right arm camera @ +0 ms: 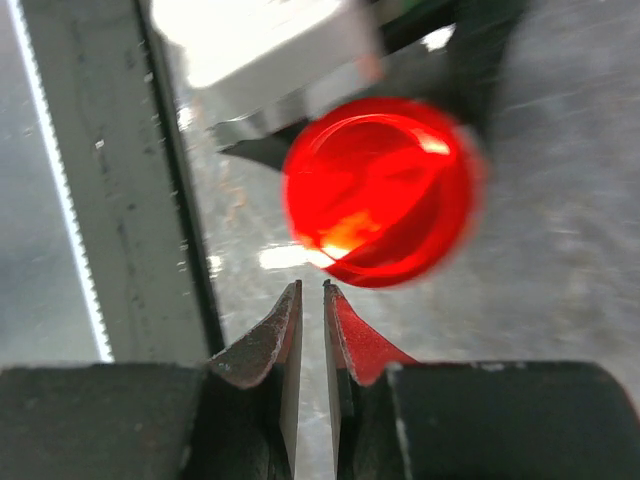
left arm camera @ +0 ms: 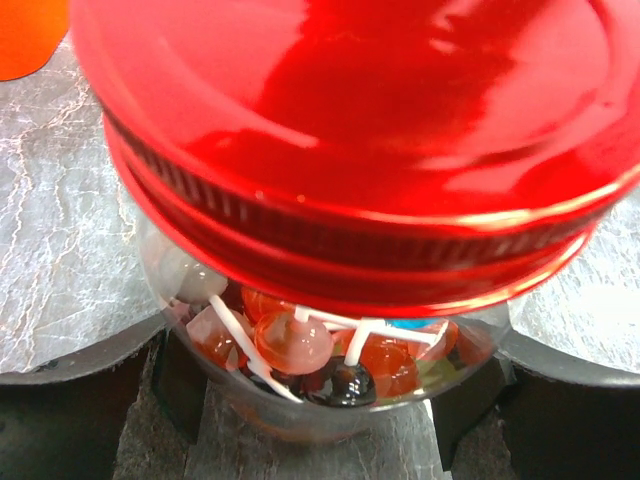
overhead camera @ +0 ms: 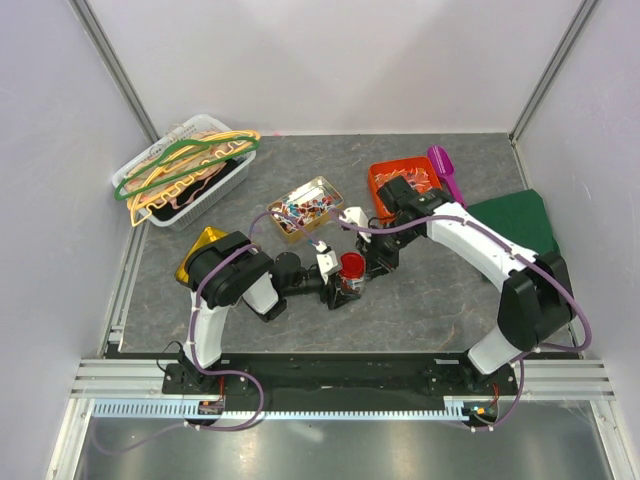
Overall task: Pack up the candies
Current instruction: Screw the bottle lid onto the packing bottle.
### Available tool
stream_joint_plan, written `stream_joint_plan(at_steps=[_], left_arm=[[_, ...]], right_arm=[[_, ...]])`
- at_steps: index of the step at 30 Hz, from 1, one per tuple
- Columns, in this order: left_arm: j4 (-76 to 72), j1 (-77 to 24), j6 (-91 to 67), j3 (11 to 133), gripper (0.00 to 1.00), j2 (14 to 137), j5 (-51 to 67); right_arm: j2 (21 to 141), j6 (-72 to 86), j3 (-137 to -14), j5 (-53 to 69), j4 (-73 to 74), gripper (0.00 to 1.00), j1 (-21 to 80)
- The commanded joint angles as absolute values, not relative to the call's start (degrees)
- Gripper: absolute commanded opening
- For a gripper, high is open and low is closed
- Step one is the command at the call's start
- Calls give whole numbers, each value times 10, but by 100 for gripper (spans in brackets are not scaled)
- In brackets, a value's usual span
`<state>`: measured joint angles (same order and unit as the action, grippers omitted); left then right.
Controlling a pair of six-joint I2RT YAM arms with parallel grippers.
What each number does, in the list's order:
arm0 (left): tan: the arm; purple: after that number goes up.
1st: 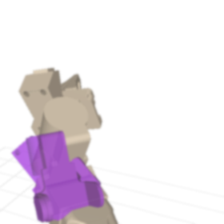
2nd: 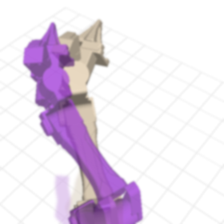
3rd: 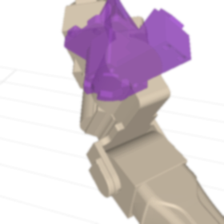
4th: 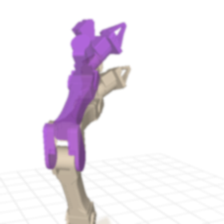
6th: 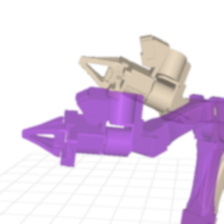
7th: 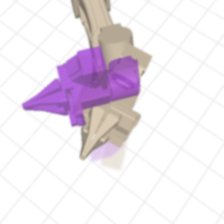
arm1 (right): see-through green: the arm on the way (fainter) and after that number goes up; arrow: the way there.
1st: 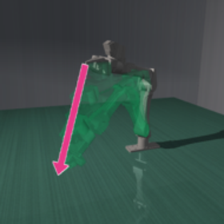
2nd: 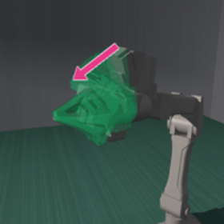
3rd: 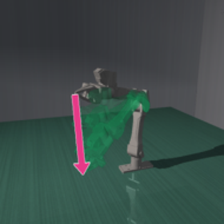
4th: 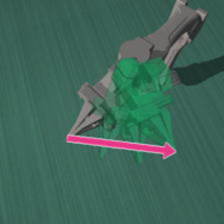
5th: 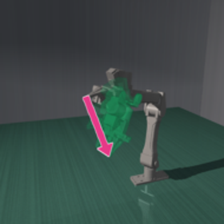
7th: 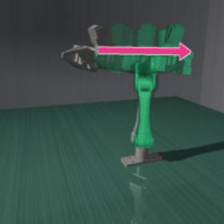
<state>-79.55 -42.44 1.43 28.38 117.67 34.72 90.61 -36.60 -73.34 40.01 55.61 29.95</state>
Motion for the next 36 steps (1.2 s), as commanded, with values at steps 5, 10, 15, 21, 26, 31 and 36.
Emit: stream_joint_plan(at_steps=[5, 10, 15, 21, 26, 31, 36], left_arm=[[-953, -418, 18, 282, 49, 1179, 321], [-953, -418, 17, 284, 50, 1179, 321], [-952, -417, 18, 283, 50, 1179, 322], [-952, -418, 17, 283, 49, 1179, 321], [-952, -418, 17, 284, 50, 1180, 321], [-953, -418, 18, 284, 49, 1180, 322], [-953, -417, 18, 284, 50, 1180, 323]], right_arm=[[898, -361, -738, 411, 585, 21, 326], [862, -367, -775, 392, 590, 24, 283], [884, -324, -798, 392, 528, 36, 282], [959, -279, -830, 424, 479, 47, 286], [1001, -267, -863, 432, 466, 53, 299], [1020, -267, -877, 439, 467, 53, 313], [1027, -270, -869, 446, 467, 48, 323]])
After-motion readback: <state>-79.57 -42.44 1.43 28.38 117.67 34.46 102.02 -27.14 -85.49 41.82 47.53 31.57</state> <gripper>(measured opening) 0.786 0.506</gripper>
